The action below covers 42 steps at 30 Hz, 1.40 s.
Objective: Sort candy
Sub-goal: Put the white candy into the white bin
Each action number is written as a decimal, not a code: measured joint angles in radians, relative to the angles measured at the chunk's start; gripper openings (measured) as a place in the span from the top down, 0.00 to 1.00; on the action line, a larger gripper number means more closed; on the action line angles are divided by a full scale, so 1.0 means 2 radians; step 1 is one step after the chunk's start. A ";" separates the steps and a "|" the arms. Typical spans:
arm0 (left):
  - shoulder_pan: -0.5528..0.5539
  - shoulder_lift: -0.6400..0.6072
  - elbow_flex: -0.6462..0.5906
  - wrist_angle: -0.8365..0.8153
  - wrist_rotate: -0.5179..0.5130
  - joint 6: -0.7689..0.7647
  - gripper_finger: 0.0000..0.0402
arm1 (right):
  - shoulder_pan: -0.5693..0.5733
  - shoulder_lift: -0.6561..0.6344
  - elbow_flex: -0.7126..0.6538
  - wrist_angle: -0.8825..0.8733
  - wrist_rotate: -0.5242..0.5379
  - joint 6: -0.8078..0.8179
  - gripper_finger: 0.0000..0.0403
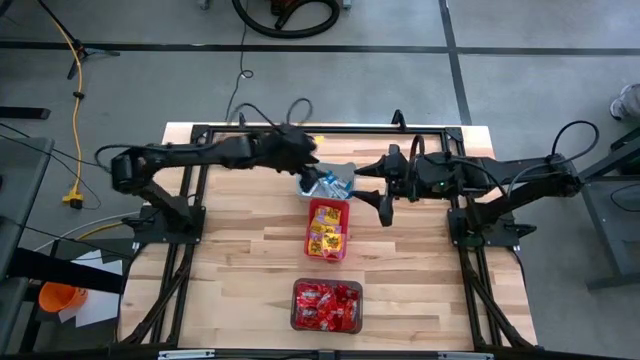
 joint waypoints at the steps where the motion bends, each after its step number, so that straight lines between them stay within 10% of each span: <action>1: -0.001 -0.018 0.000 0.003 0.015 0.000 0.37 | 0.000 0.000 0.000 -0.009 0.014 0.000 0.36; 7: -0.055 -0.138 -0.038 0.111 0.039 0.012 0.37 | -0.023 0.000 0.000 -0.044 0.052 0.009 0.36; 14: -0.146 -0.230 -0.168 0.315 -0.056 0.027 0.37 | -0.057 0.000 0.000 -0.044 -0.049 -0.015 0.36; 20: -0.178 -0.247 -0.247 0.405 -0.145 0.027 0.37 | -0.066 0.000 0.000 -0.044 -0.090 -0.027 0.36; 29: -0.159 -0.248 -0.249 0.416 -0.101 0.023 0.37 | -0.066 0.000 0.000 -0.056 -0.022 0.032 0.36; 34: -0.158 -0.248 -0.249 0.416 -0.081 0.023 0.37 | -0.116 0.000 0.000 -0.200 0.120 0.188 0.36; 42: -0.158 -0.248 -0.249 0.412 -0.030 0.027 0.37 | -0.333 0.040 0.000 -0.516 -0.024 0.295 0.36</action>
